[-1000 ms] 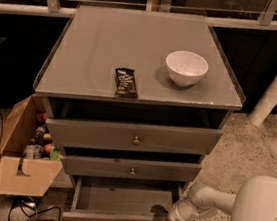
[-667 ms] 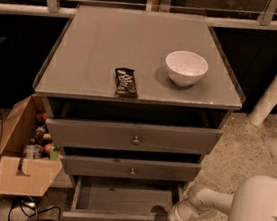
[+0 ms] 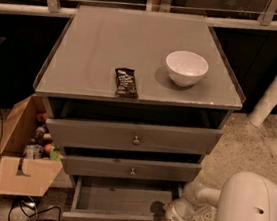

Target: Open bottom drawer

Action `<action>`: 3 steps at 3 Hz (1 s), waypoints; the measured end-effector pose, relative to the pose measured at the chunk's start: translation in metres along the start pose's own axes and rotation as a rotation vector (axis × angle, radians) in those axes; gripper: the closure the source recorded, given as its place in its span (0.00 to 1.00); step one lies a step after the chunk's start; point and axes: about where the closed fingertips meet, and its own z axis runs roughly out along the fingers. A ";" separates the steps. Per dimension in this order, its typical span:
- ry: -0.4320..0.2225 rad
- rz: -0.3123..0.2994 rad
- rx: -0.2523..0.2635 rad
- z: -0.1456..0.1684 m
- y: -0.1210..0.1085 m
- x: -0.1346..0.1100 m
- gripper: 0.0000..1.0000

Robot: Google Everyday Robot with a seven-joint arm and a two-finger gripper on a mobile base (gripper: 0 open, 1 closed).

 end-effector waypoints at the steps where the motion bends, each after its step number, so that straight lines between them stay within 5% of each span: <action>1: 0.028 -0.006 -0.002 0.009 -0.003 0.004 0.00; 3: 0.063 0.036 -0.029 0.024 0.006 0.026 0.00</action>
Offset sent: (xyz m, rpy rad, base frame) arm -0.0408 -0.0146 -0.0537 -0.0751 0.1184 -0.0091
